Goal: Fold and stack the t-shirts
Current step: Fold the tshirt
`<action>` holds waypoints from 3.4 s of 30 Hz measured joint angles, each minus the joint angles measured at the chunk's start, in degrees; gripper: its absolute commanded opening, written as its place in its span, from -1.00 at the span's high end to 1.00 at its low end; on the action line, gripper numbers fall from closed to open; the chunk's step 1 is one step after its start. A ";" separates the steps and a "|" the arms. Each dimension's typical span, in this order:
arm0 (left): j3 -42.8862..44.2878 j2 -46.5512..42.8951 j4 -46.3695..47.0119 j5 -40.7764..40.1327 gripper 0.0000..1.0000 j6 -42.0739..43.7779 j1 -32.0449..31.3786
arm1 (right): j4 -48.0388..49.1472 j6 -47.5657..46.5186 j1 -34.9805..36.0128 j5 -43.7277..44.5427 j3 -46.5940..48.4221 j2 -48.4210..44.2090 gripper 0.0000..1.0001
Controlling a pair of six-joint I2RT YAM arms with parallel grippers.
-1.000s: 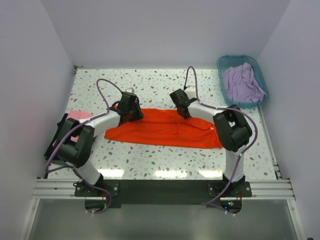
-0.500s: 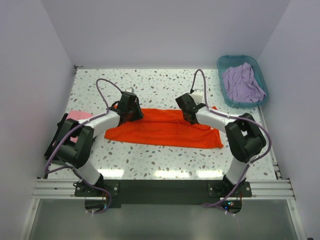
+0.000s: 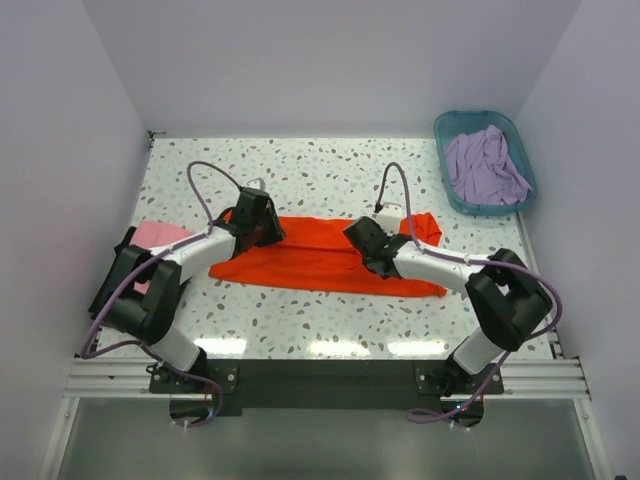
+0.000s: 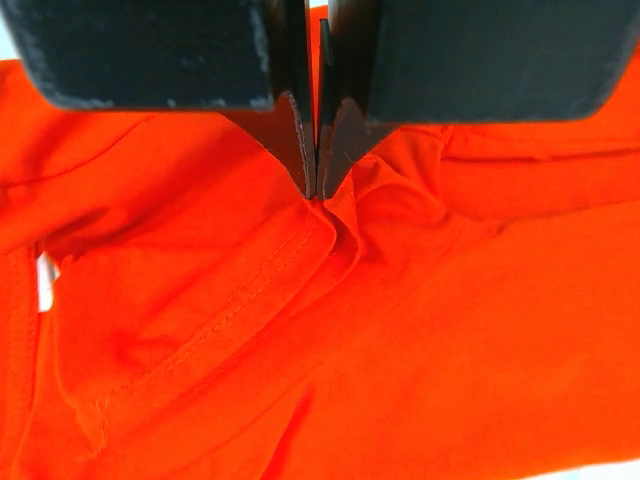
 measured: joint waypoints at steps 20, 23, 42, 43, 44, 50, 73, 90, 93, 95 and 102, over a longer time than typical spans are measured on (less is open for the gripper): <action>-3.28 -2.43 1.20 -5.92 0.29 -3.43 7.48 | 6.78 4.96 2.97 -0.24 -12.87 -14.34 0.39; -3.52 -0.96 1.57 -6.29 0.30 -3.98 7.82 | 6.93 3.26 2.93 -0.02 -12.92 -16.20 -0.01; -11.54 -3.28 4.94 -6.45 0.38 -9.53 11.34 | 4.02 -15.91 -18.32 -9.66 6.36 1.62 0.10; -11.54 -3.28 4.94 -6.34 0.38 -9.53 11.39 | 4.02 -16.24 -18.75 -10.51 6.36 2.62 0.11; -11.54 -3.28 4.96 -6.29 0.38 -9.51 11.39 | 4.02 -16.55 -19.17 -11.32 6.36 3.48 0.11; -11.54 -3.28 4.94 -6.25 0.38 -9.51 11.43 | 4.17 -17.40 -19.54 -13.70 6.36 5.35 0.17; -11.54 -3.61 4.61 -6.08 0.39 -9.51 11.69 | 4.09 -15.15 -19.52 -15.50 -5.03 -11.28 1.00; -11.54 -3.87 4.66 -5.09 0.28 -9.03 12.24 | 0.63 -10.88 -19.50 -19.89 -21.09 -31.39 0.31; -11.54 -4.13 4.63 -4.61 0.27 -8.96 12.24 | 0.50 -11.63 -18.71 -19.96 -20.50 -34.05 0.30; -11.54 -4.33 4.61 -4.50 0.26 -8.87 12.24 | 0.50 -12.37 -16.59 -19.50 -18.71 -33.22 0.31; -11.52 -4.48 4.46 -4.31 0.26 -7.96 12.24 | 0.83 -16.15 -3.96 -14.97 -7.43 -18.99 0.37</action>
